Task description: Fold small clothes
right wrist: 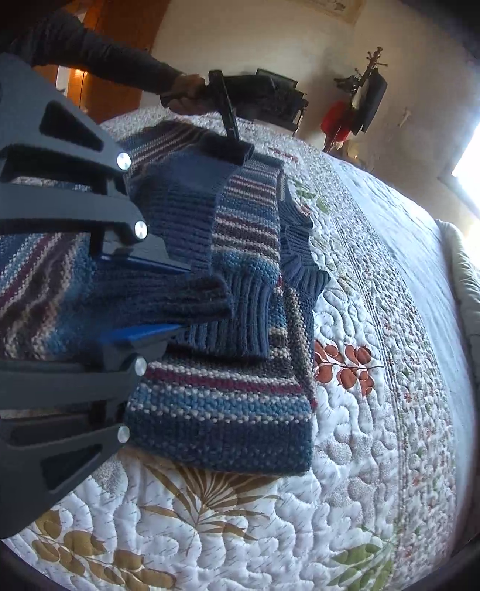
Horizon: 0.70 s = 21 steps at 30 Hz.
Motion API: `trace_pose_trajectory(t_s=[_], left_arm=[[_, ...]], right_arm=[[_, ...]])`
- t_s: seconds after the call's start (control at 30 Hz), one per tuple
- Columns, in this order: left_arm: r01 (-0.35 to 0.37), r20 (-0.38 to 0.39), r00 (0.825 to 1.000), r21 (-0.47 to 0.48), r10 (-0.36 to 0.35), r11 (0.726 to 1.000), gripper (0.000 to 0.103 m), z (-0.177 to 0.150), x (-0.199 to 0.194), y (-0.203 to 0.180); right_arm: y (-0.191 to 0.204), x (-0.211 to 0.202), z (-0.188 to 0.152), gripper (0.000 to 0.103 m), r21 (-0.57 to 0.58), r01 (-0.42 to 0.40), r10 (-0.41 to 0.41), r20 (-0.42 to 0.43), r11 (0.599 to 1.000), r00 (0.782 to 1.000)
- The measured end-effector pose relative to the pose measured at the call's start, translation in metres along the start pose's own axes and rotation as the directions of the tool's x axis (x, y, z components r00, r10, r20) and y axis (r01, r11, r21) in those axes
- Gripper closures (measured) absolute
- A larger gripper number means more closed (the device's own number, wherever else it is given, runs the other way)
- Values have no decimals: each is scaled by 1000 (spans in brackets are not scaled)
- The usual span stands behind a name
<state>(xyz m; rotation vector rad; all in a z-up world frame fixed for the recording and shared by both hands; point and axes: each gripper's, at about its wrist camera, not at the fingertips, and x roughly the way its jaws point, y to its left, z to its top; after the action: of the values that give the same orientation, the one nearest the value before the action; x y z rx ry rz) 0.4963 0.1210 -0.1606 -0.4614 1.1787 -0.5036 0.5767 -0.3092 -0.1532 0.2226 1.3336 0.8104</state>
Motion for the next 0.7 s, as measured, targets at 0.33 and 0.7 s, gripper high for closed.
trace_pose_trajectory(t_s=[0.33,0.7], left_arm=[[-13,225,974,-12,16,1000,96,1,-70,-11],[-120,235,962,-80,136,990,96,75,-69,-7]], right_arm=[[30,-59,0,95,-48,60,-51,160,997,986],[28,-48,65,95,57,206,-213,207,977,955]])
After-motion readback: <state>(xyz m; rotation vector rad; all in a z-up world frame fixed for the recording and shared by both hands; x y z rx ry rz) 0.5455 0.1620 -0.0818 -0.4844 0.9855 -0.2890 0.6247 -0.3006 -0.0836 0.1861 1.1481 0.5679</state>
